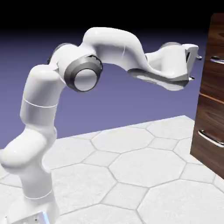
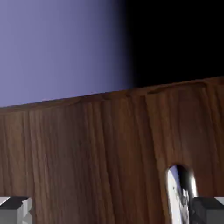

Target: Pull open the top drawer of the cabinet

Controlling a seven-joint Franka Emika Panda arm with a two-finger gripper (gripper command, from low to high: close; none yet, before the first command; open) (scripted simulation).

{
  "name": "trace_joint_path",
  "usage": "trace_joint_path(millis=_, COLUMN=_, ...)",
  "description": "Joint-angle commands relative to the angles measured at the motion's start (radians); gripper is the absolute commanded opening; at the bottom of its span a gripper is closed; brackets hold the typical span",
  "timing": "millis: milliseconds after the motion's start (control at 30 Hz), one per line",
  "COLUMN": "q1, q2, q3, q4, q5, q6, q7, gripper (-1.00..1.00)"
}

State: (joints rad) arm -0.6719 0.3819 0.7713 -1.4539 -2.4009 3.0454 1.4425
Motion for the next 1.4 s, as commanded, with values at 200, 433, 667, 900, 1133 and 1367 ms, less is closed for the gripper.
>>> trace_joint_path(millis=200, q1=-0.075, q2=0.104, q3=0.084, q4=0.149, q5=-0.263, q6=0.001, q7=0.077, gripper=0.00)
trace_joint_path(millis=433, q1=0.056, q2=0.233, q3=-0.022, q4=0.334, q5=-0.039, q6=0.043, q7=-0.184, gripper=0.00)
trace_joint_path(millis=667, q1=0.097, q2=0.281, q3=-0.048, q4=0.396, q5=0.033, q6=0.054, q7=-0.279, gripper=-1.00)
trace_joint_path(millis=900, q1=-0.123, q2=0.140, q3=0.156, q4=0.144, q5=-0.206, q6=-0.016, q7=-0.029, gripper=-1.00)
trace_joint_path(millis=1133, q1=-0.376, q2=0.003, q3=0.367, q4=-0.070, q5=-0.359, q6=-0.056, q7=0.188, gripper=-1.00)
trace_joint_path(millis=1367, q1=-0.630, q2=-0.091, q3=0.588, q4=-0.201, q5=-0.460, q6=-0.070, q7=0.352, gripper=-1.00)
